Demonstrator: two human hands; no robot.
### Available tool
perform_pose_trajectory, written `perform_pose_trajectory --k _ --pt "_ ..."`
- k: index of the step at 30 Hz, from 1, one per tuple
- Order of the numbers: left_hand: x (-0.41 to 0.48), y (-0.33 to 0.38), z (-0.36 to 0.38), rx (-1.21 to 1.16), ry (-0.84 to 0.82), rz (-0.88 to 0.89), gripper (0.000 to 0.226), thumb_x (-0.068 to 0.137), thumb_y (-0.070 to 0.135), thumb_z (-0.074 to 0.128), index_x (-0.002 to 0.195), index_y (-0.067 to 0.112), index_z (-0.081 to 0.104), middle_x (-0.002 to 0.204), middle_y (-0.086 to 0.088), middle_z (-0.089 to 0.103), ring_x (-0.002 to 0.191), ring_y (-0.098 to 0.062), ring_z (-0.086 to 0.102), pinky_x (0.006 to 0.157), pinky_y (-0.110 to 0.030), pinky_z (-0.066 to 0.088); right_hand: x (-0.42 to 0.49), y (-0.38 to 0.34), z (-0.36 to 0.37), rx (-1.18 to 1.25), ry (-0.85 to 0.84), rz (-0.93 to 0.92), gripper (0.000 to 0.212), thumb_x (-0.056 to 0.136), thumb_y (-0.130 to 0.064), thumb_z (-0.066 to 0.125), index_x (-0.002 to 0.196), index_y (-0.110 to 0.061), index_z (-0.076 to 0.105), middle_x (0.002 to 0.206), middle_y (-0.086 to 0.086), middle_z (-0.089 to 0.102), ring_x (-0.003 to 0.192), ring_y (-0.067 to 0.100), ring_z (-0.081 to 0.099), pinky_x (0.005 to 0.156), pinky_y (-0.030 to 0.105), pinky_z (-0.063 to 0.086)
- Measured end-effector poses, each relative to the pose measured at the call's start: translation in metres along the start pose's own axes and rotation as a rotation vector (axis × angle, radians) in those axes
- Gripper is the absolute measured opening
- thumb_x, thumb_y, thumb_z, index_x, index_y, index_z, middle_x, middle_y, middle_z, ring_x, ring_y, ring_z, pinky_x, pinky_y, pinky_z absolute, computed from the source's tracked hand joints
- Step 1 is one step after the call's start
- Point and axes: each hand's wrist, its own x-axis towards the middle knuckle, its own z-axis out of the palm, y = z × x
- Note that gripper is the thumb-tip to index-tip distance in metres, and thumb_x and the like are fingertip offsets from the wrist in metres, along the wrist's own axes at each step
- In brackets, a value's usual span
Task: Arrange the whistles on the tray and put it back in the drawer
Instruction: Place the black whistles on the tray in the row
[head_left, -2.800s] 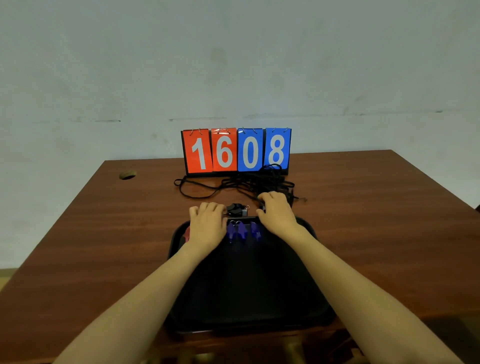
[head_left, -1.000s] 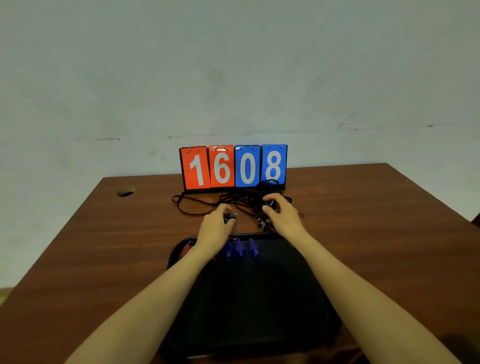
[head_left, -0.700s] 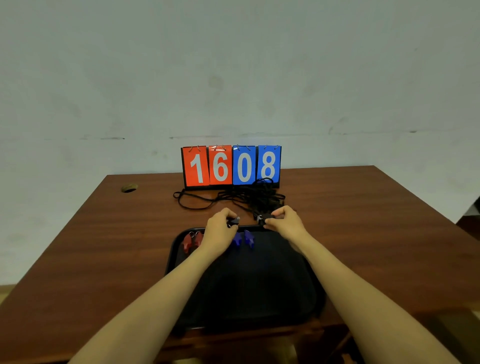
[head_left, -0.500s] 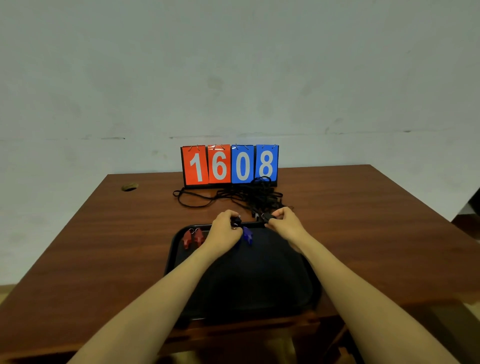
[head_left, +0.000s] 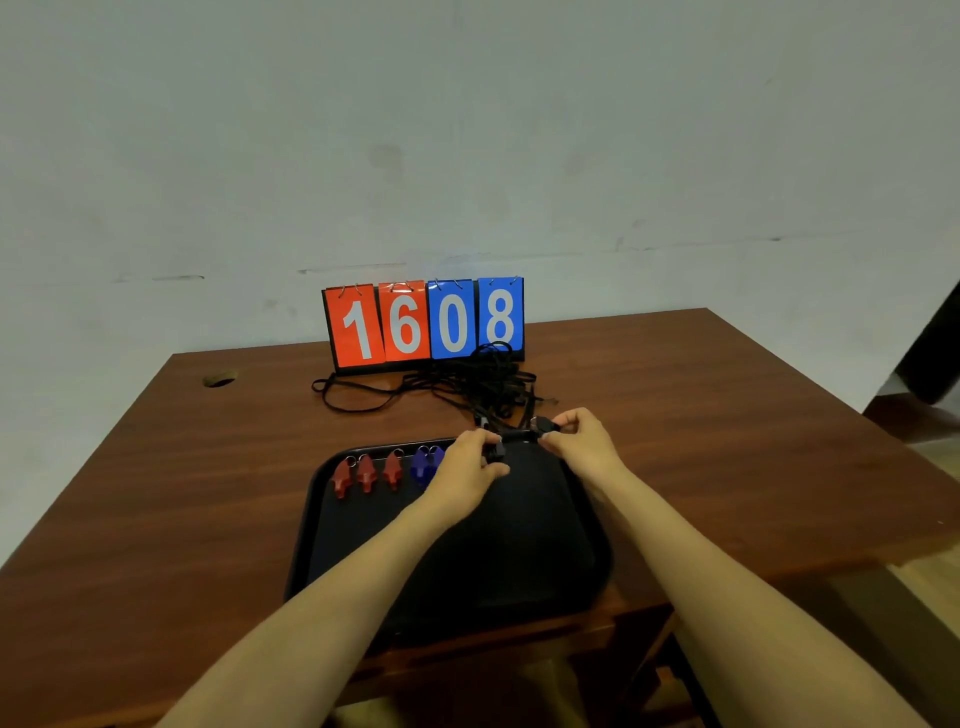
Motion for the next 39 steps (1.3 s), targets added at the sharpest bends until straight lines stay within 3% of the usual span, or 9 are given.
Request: perform_pose_trajectory --k 4,12,17,21,24,27,31,34,39 --pt "0.006 -0.002 0.015 -0.005 -0.047 -0.018 0.041 0.089 0.016 0.062 0.128 0.014 0.049 0.093 -0.001 0.055 0.083 -0.011 0.054 0.08 -0.025 0.046 0.003 0.009 -0.009 0.022 0.014 0.005 0.019 0.08 -0.01 0.068 0.09 -0.018 0.053 0.094 0.004 0.059 0.085 0.02 0.059 0.073 0.033 0.048" --pt "0.021 0.002 0.016 0.145 -0.211 0.101 0.039 0.095 -0.004 0.039 0.126 0.015 0.054 0.129 -0.007 0.054 0.109 -0.017 0.058 0.097 -0.028 0.048 0.008 0.026 -0.014 0.091 -0.006 0.038 0.022 0.079 -0.005 0.067 0.085 -0.02 0.051 0.095 0.006 0.059 0.1 0.03 0.064 0.09 0.05 0.053" --pt "0.037 0.002 0.009 0.411 -0.374 0.246 0.047 0.084 -0.016 0.039 0.117 0.012 0.059 0.126 -0.009 0.053 0.114 -0.024 0.053 0.099 -0.037 0.045 0.009 0.025 -0.012 0.118 -0.015 0.021 0.021 0.084 -0.003 0.064 0.086 -0.019 0.05 0.091 0.003 0.056 0.1 0.028 0.064 0.091 0.047 0.053" --pt "0.046 -0.002 0.016 0.534 -0.181 0.335 0.052 0.085 -0.014 0.044 0.128 0.013 0.054 0.138 -0.006 0.045 0.128 -0.024 0.039 0.107 -0.034 0.036 0.011 0.028 -0.009 0.096 -0.006 0.02 0.019 0.083 -0.007 0.065 0.087 -0.02 0.051 0.097 0.006 0.059 0.098 0.026 0.065 0.091 0.048 0.053" --pt "0.038 -0.005 0.026 0.586 0.024 0.301 0.037 0.095 0.011 0.046 0.131 0.014 0.05 0.134 -0.005 0.047 0.124 -0.023 0.04 0.103 -0.035 0.036 0.012 0.031 -0.005 0.168 -0.02 0.047 0.016 0.086 -0.006 0.064 0.089 -0.017 0.052 0.098 0.008 0.061 0.091 0.022 0.07 0.091 0.046 0.054" --pt "0.023 -0.011 0.041 0.767 -0.01 0.388 0.037 0.098 0.032 0.041 0.128 0.014 0.054 0.129 -0.005 0.052 0.118 -0.023 0.045 0.1 -0.036 0.035 0.013 0.032 -0.001 0.152 -0.037 0.041 0.014 0.087 -0.008 0.064 0.093 -0.014 0.052 0.091 0.006 0.059 0.086 0.021 0.071 0.088 0.043 0.056" --pt "0.015 -0.028 0.049 0.884 -0.031 0.393 0.037 0.093 0.025 0.051 0.127 0.01 0.057 0.128 -0.009 0.057 0.119 -0.027 0.05 0.105 -0.039 0.032 0.01 0.03 0.0 -0.104 0.064 -0.063 0.013 0.088 -0.015 0.061 0.098 -0.016 0.053 0.089 0.003 0.058 0.082 0.019 0.062 0.071 0.033 0.052" --pt "0.016 -0.031 0.046 0.844 0.119 0.489 0.029 0.075 0.014 0.07 0.103 0.011 0.068 0.095 -0.007 0.069 0.087 -0.024 0.064 0.084 -0.036 0.05 0.009 0.031 0.0 -0.219 0.099 -0.152 0.012 0.089 -0.018 0.06 0.098 -0.016 0.053 0.089 -0.001 0.055 0.076 0.013 0.052 0.058 0.022 0.041" --pt "0.027 -0.027 0.05 0.882 0.197 0.527 0.028 0.069 0.015 0.073 0.097 0.012 0.073 0.091 -0.008 0.069 0.081 -0.025 0.066 0.076 -0.035 0.054 0.009 0.035 -0.002 -0.302 0.158 -0.173 0.013 0.089 -0.023 0.062 0.096 -0.018 0.052 0.089 -0.001 0.058 0.08 0.016 0.057 0.061 0.025 0.044"
